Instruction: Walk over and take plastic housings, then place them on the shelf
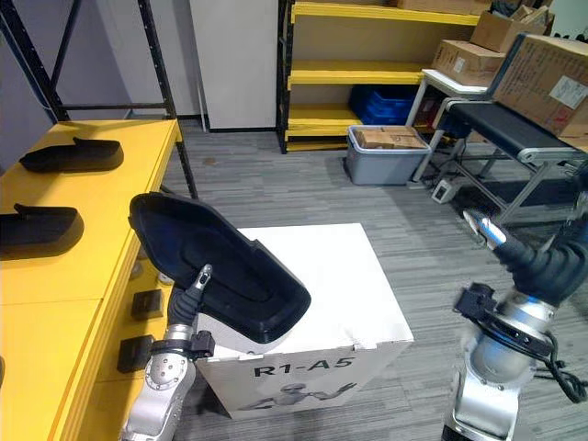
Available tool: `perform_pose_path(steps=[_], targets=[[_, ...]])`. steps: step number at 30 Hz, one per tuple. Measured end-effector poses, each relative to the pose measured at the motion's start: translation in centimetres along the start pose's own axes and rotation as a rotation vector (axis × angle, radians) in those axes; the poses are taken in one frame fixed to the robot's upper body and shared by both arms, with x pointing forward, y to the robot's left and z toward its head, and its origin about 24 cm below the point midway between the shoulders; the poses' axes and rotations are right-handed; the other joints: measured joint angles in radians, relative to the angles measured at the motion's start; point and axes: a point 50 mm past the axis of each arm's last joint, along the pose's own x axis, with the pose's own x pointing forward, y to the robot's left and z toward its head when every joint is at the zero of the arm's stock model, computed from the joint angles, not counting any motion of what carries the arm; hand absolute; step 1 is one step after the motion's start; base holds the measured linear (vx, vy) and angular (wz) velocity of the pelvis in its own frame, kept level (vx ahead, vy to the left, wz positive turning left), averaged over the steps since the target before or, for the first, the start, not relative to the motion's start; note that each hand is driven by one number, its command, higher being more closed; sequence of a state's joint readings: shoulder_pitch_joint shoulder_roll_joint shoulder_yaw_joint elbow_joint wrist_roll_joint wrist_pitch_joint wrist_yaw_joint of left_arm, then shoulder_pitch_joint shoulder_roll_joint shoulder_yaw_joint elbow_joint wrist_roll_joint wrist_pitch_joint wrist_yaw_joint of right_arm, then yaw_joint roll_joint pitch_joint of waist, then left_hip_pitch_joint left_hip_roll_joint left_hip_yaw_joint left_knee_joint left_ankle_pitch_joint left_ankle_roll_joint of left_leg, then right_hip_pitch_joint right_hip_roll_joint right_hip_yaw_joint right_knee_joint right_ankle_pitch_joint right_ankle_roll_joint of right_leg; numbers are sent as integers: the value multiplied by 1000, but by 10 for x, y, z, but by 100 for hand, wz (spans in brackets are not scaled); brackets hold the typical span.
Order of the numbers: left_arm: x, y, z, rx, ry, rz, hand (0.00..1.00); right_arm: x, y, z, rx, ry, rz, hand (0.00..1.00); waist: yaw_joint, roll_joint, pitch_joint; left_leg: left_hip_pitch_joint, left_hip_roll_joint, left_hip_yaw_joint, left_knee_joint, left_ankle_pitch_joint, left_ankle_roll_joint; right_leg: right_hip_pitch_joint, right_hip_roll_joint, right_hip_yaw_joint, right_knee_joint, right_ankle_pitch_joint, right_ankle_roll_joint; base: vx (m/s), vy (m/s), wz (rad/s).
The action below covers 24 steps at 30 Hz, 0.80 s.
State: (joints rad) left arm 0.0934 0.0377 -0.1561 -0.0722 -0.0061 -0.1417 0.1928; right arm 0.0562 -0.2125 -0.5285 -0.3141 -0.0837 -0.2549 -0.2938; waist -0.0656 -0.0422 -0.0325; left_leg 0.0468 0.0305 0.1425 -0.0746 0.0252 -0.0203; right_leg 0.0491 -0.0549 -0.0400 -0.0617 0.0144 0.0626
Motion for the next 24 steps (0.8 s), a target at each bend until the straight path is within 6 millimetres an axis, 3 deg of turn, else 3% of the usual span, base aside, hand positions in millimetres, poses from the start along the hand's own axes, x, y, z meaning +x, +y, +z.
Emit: perform_pose_path(steps=[2, 4, 6, 8, 10, 11, 13, 16, 20, 24], targets=[[-4, 4, 7, -6, -29, 16, 100, -27, -20, -51, -112, 258, -25, 0, -6, 2, 0, -10, 2, 1, 5, -4, 0, -9, 0, 0, 2, -1, 1, -14, 1, -2], [-6, 8, 10, -7, -41, 29, 100, -54, -34, -81, -170, 446, -36, 0, -8, 4, 1, -18, 3, 1, 10, -5, -1, -17, 0, 0, 5, -2, 0, 0, 0, 0], [-10, 14, 11, -4, -40, 56, 100, -101, -49, -118, -210, 722, -51, 0, -16, 11, 4, -20, 5, 1, 11, -7, -3, -19, 1, -1, 6, -4, -3, 0, 0, 0], [-11, 15, 11, -5, -39, 61, 100, -129, -56, -133, -221, 865, -51, 0, -17, 17, 7, -20, 6, 1, 12, -7, -3, -19, 1, -1, 7, -4, -4, 0, 0, 0], [-12, 15, 11, -6, -38, 55, 100, -179, -57, -151, -212, 1091, -8, 0, -15, 21, 12, -18, 7, 1, 13, -7, -3, -16, 1, -1, 16, -10, -7, 0, 0, 0], [-12, 15, 11, -7, -37, 50, 100, -191, -56, -154, -209, 1145, 8, 0, -15, 22, 12, -17, 7, 1, 14, -7, -3, -15, 1, -1, 21, -12, -7, 0, 0, 0], [-12, 12, 11, -10, -37, 33, 100, -236, -51, -157, -165, 1326, 45, 0, -8, 24, 15, -16, 8, 1, 16, -7, -3, -14, 1, 0, 30, -15, -7, 0, 0, 0], [-13, 10, 10, -8, -33, 21, 100, -273, -36, -155, -120, 1474, 146, 0, -3, 28, 19, -5, 8, 1, 17, -8, -3, -8, 0, -3, 44, -20, -7, 0, 0, 0], [-14, 8, 9, 0, -28, -3, 100, -293, -14, -152, -76, 1544, 309, 0, -1, 35, 21, 14, 8, -7, 16, -8, -3, 14, -2, -14, 46, -21, -6, -34, 1, 6], [-16, 8, 7, 2, -17, -7, 100, -301, -4, -150, -83, 1568, 406, 0, 1, 36, 21, 14, 8, -33, 14, 1, -3, 25, -2, -45, 46, -21, -6, -42, -12, 23]])
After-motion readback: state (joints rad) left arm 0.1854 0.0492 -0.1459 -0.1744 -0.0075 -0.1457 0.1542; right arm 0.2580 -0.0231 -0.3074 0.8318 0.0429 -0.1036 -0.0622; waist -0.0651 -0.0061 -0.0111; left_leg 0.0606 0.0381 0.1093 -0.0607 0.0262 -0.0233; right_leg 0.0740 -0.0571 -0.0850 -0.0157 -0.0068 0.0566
